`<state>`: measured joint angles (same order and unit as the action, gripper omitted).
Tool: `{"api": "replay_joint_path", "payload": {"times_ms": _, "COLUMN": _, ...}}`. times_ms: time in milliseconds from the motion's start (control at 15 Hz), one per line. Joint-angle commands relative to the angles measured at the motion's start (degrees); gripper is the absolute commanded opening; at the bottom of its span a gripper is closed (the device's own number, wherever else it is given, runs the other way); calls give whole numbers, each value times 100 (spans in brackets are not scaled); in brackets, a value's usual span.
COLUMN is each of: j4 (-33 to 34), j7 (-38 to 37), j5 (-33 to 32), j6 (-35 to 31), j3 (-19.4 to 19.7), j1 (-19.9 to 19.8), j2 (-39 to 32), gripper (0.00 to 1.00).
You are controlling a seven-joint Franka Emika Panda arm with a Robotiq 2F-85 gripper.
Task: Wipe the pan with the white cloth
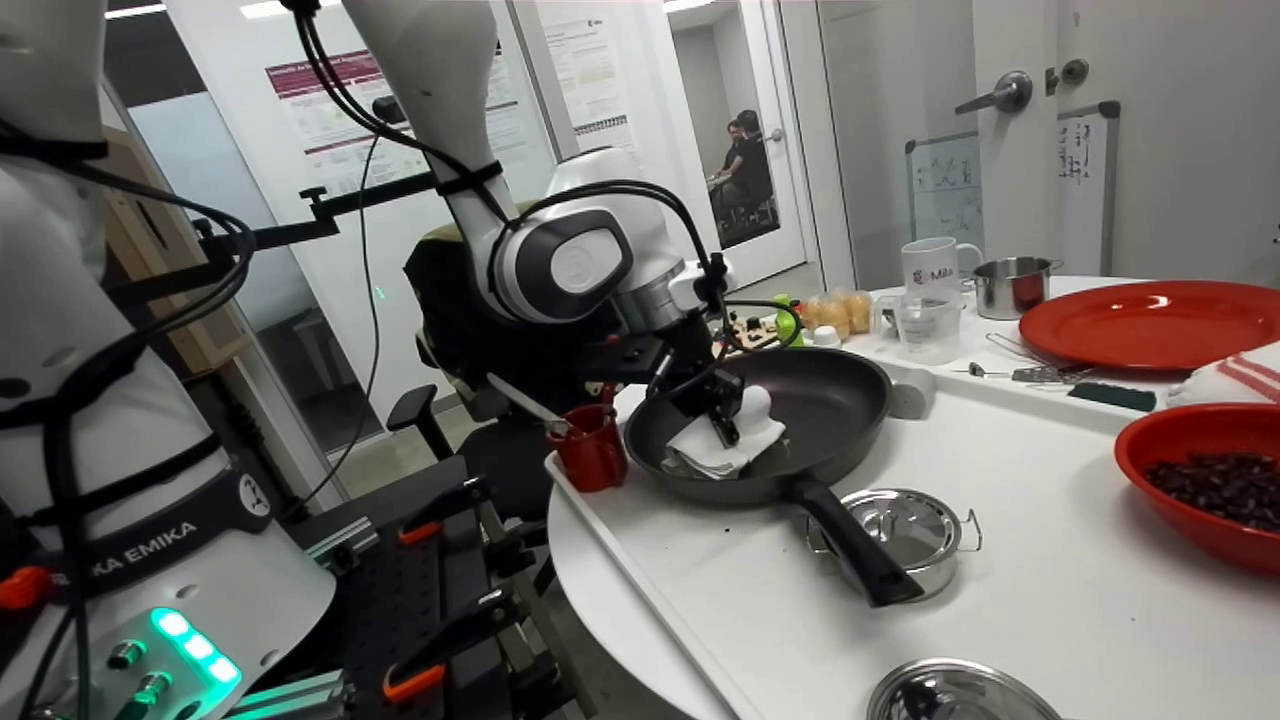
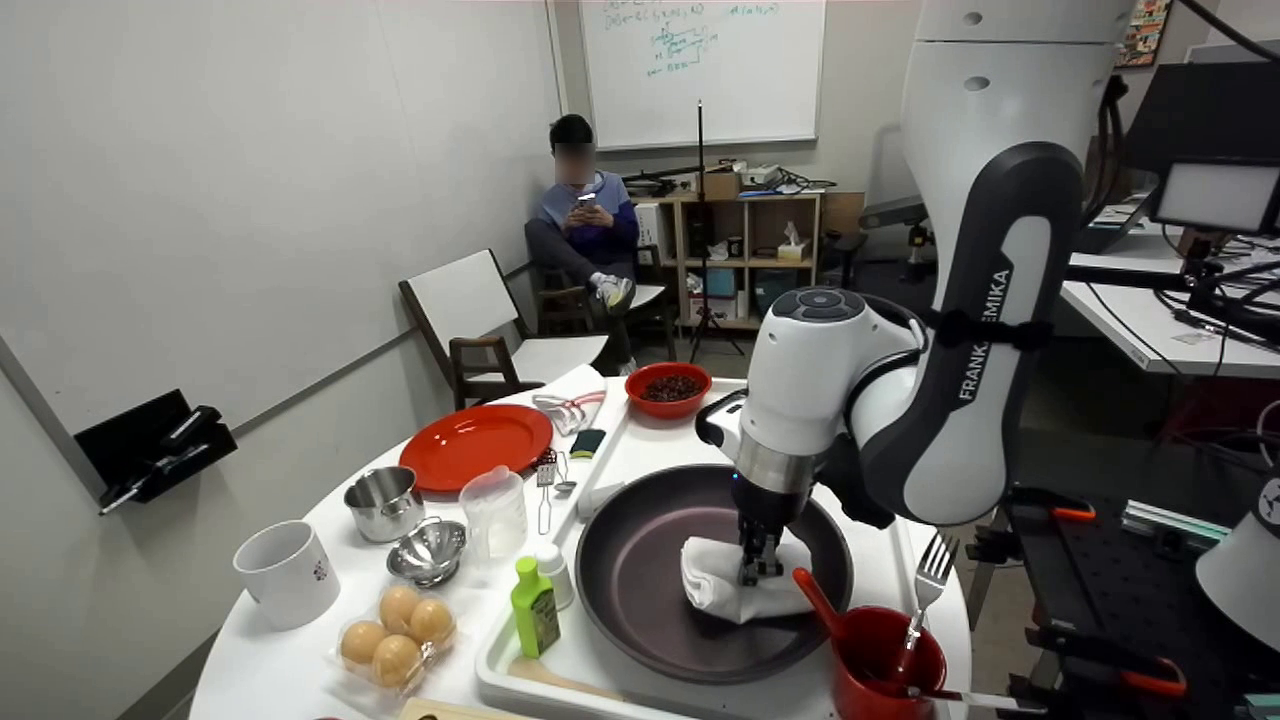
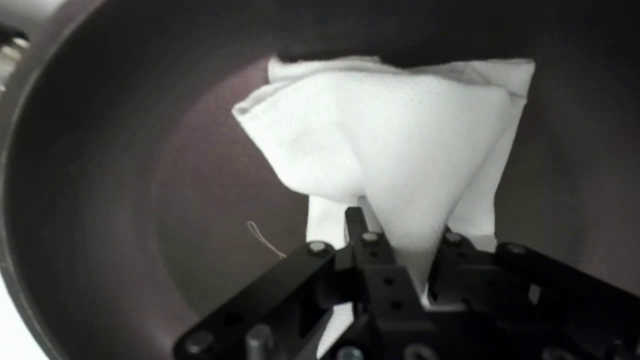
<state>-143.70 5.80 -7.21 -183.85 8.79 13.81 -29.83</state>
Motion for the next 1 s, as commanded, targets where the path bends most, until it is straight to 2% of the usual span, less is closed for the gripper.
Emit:
{"api": "replay_joint_path", "payload": {"times_ms": 0, "j4": 18, "j7": -71, "j5": 81, "j6": -6, "j3": 214, "j1": -134, "j2": -213, "gripper": 9}}
{"api": "replay_joint_path", "payload": {"times_ms": 533, "j4": 348, "j7": -285, "j5": 248, "j6": 68, "j3": 118, "j1": -276, "j2": -295, "gripper": 9}}
{"api": "replay_joint_path", "payload": {"times_ms": 933, "j4": 813, "j7": -523, "j5": 323, "j6": 274, "j3": -116, "j1": -118, "j2": -575, "gripper": 9}}
